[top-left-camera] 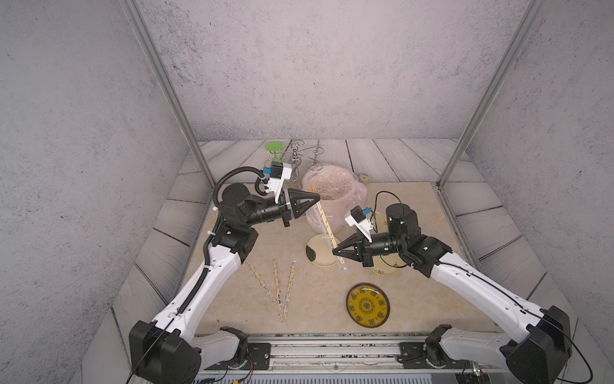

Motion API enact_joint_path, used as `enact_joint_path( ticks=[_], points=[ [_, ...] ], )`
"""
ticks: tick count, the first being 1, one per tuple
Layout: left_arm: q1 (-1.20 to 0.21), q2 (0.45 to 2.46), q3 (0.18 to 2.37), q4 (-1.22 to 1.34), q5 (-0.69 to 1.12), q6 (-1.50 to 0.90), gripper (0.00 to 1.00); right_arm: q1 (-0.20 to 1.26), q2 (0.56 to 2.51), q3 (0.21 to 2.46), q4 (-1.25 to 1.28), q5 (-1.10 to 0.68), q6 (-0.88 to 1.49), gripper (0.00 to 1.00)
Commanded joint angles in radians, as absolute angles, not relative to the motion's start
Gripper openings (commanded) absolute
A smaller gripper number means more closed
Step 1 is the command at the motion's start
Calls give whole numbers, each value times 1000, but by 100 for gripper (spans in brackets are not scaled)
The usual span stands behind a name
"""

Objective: Remove the packaging of disposable chopsticks
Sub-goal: Remove the packet bag from the disposable chopsticks.

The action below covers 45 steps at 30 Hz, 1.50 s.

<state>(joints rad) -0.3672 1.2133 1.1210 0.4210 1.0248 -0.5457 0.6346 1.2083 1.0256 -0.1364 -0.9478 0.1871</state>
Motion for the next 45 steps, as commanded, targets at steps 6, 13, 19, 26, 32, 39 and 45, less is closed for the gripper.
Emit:
enact_joint_path(
  ticks=[6, 13, 19, 26, 32, 39, 45],
  points=[
    [-390, 1200, 1106, 261, 693, -482, 0, 712, 1239, 1153, -138, -806, 577, 0],
    [-429, 1206, 1138, 160, 630, -425, 0, 758, 1300, 1228, 82, -745, 956, 0],
    [-482, 1207, 1169, 84, 622, -387, 0, 751, 1378, 1395, 45, -662, 962, 0],
    [-508, 1204, 1164, 80, 600, -407, 0, 681, 1454, 1446, 115, -630, 1017, 0],
    [-517, 1198, 1175, 60, 614, -403, 0, 649, 1504, 1497, 121, -594, 1005, 0],
    [-523, 1194, 1149, 90, 575, -439, 0, 613, 1522, 1511, 117, -576, 971, 0],
    [-509, 1154, 1132, 126, 589, -457, 0, 610, 1469, 1403, 80, -532, 930, 0]
  ],
)
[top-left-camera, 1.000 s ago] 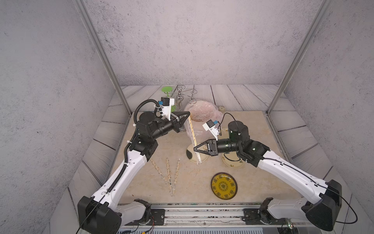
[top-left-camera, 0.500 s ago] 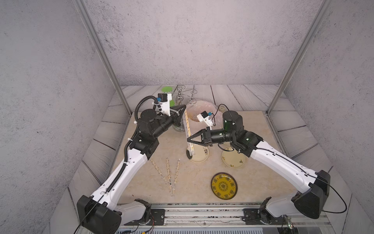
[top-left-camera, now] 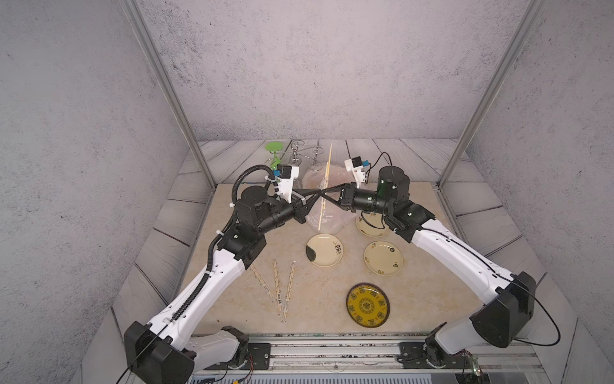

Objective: Remove the packaging of disposable chopsticks
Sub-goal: Remove the packet bag from the disposable chopsticks, then adjust the chopstick.

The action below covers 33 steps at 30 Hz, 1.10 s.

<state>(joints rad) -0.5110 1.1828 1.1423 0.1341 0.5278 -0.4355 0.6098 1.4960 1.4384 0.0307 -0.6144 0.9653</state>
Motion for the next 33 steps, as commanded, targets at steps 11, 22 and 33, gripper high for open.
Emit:
enact_joint_path(
  ticks=[11, 22, 33],
  points=[
    [-475, 1065, 1080, 185, 556, -437, 0, 612, 1422, 1359, 7, -506, 780, 0],
    [-338, 1072, 1157, 253, 853, -574, 99, 614, 1269, 1206, -93, -671, 378, 0],
    [-364, 1227, 1190, 371, 1065, -703, 58, 618, 1210, 1139, -12, -838, 312, 0]
  ],
)
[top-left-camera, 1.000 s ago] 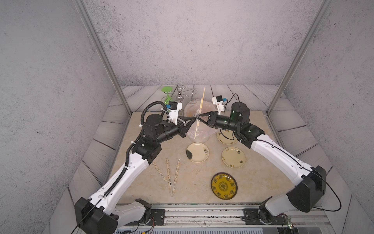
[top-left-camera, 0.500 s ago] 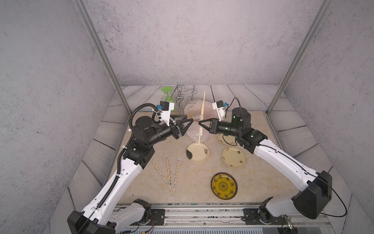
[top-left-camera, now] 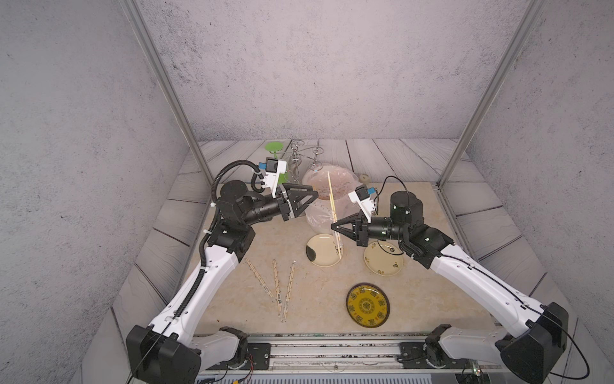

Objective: Remove the packaging of disposable chopsticks
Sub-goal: Adjust the chopstick.

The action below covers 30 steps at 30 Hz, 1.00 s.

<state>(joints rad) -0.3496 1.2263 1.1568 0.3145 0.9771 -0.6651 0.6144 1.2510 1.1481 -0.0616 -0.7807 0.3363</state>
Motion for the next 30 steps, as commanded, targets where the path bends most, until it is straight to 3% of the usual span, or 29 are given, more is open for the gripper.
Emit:
enact_joint_path(
  ticks=[1, 7, 13, 17, 21, 24, 29, 30],
  points=[
    [-376, 1230, 1191, 364, 1071, -694, 59, 619, 1210, 1140, -5, -835, 317, 0],
    [-427, 1238, 1210, 271, 1092, -604, 55, 634, 1209, 1154, 5, -852, 314, 0],
    [-430, 1244, 1204, 284, 1093, -603, 28, 638, 1204, 1156, -12, -870, 299, 0],
    [-430, 1249, 1205, 271, 1078, -595, 25, 644, 1197, 1147, -6, -875, 299, 0],
    [-432, 1250, 1203, 291, 1087, -607, 15, 646, 1198, 1148, -5, -879, 302, 0],
    [-439, 1250, 1201, 300, 1097, -607, 1, 646, 1204, 1147, -6, -877, 306, 0],
    [-443, 1243, 1196, 292, 1084, -597, 1, 649, 1214, 1148, -7, -891, 316, 0],
    [-443, 1243, 1199, 283, 1078, -594, 13, 649, 1212, 1147, -8, -894, 314, 0]
  ],
)
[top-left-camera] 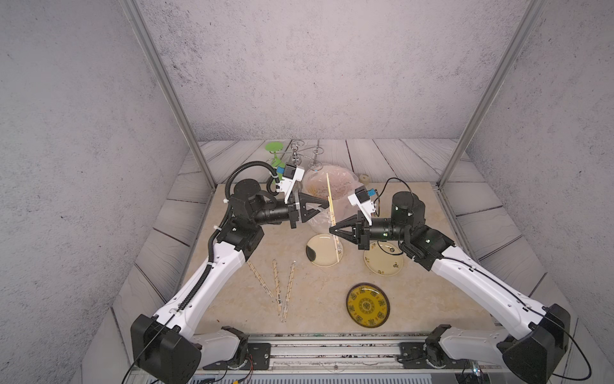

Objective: Remove the packaging of disposable chopsticks
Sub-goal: Adjust the chopstick.

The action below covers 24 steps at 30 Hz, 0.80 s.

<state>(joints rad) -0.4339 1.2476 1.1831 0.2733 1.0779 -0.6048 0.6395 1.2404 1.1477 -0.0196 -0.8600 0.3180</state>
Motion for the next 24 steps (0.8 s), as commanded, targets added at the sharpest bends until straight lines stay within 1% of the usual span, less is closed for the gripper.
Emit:
enact_joint_path(
  ticks=[1, 2, 5, 6, 8, 10, 16, 24],
  points=[
    [-443, 1244, 1200, 273, 1072, -588, 22, 650, 1210, 1146, -8, -891, 313, 0],
    [-443, 1246, 1201, 271, 1073, -587, 24, 649, 1209, 1146, -8, -890, 313, 0],
    [-443, 1249, 1200, 283, 1077, -595, 24, 650, 1212, 1147, -8, -897, 313, 0],
    [-445, 1249, 1199, 287, 1077, -598, 21, 650, 1214, 1150, -8, -900, 313, 0],
    [-445, 1249, 1197, 293, 1079, -601, 9, 650, 1215, 1149, -10, -898, 310, 0],
    [-445, 1247, 1198, 293, 1078, -600, 0, 650, 1216, 1149, -11, -901, 309, 0],
    [-445, 1238, 1192, 291, 1047, -595, 0, 651, 1210, 1141, 0, -894, 330, 0],
    [-433, 1215, 1172, 296, 976, -604, 0, 657, 1230, 1102, 6, -961, 356, 0]
  ],
)
